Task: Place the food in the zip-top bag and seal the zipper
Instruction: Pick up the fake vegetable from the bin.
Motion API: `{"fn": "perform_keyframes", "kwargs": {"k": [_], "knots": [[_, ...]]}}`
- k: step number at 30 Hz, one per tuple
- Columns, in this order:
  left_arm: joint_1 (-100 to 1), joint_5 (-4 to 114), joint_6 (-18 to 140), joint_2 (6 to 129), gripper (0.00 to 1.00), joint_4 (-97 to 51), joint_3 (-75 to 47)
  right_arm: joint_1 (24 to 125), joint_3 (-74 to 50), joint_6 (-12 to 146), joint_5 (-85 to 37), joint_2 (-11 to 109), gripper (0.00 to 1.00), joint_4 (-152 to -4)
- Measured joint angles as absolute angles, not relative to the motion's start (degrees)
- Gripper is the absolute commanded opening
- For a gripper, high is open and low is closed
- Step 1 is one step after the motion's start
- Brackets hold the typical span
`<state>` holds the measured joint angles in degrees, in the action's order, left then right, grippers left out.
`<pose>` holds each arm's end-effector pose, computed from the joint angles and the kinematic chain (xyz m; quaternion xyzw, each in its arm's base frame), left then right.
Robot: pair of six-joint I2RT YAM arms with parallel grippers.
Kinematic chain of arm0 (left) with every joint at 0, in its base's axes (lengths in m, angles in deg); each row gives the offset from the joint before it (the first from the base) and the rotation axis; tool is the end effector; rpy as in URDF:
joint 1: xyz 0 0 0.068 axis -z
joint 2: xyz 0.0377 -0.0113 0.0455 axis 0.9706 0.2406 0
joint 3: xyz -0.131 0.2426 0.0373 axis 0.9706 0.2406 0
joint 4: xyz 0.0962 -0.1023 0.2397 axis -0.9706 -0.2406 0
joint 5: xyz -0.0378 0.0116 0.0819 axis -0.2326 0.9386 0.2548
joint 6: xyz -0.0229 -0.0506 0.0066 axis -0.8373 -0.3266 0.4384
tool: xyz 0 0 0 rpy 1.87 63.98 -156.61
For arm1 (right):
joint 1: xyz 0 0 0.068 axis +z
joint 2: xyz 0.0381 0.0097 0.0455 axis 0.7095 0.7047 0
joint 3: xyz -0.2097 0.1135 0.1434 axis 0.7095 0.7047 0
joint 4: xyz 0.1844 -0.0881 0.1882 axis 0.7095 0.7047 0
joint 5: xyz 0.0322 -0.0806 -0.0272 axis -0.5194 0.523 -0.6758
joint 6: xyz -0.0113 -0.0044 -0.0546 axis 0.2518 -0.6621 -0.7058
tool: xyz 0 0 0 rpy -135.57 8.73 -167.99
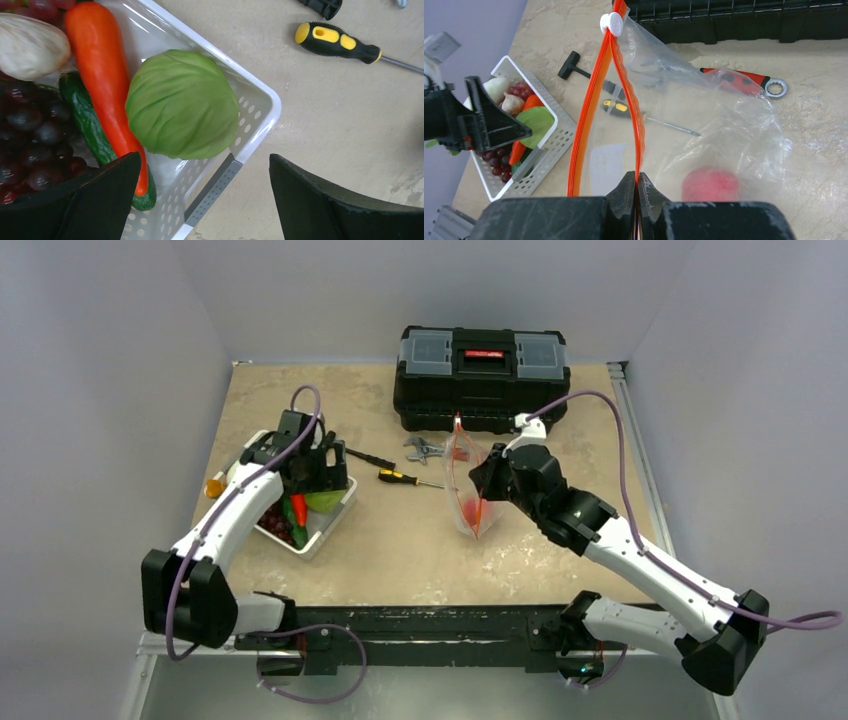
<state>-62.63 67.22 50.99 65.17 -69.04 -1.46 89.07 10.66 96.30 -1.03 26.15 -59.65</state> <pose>0.2646 -0.0604 0.2730 -0.0786 0.9563 -0.0508 0.2771 0.1848 0.1630 0.3319 0.0171 0.8369 0.2557 0.4836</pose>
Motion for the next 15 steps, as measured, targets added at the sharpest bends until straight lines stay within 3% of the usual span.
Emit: {"fn": "perform_keyframes", "kwargs": {"k": [15], "knots": [[-69.64, 59.05, 51.40, 76.76, 1.00, -69.96, -5.07, 89.07, 10.94, 94.93, -1.32, 25.39, 0.00, -60.13]]}}
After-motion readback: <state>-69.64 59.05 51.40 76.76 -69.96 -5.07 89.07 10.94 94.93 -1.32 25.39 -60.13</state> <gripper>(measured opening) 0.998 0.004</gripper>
